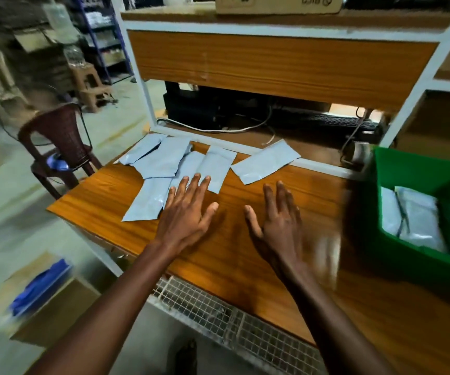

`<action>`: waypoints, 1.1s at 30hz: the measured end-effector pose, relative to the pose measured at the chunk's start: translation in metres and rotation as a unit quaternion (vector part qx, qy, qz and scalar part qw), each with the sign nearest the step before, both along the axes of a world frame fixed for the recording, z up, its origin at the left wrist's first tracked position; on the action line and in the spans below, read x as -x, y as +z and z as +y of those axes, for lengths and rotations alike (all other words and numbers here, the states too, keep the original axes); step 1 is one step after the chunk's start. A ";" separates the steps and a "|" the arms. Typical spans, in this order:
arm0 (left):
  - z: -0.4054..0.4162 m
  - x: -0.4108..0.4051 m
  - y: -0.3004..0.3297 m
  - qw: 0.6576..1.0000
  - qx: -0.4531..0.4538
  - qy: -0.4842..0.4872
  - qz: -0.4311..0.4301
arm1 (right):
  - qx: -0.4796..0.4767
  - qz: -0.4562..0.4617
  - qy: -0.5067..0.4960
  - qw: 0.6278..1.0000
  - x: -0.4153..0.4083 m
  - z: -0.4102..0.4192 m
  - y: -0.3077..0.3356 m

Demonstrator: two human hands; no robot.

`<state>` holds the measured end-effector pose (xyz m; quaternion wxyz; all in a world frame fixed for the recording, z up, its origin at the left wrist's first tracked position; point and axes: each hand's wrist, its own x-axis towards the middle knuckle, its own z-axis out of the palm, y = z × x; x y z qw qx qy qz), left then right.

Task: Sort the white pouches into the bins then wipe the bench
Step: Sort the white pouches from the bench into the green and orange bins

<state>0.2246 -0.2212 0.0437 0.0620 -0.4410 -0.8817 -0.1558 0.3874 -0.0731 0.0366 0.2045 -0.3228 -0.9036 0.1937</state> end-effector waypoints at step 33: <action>0.207 0.223 -0.113 0.989 0.104 -0.098 -0.048 | 0.054 -0.107 -0.270 0.955 0.271 0.168 -0.081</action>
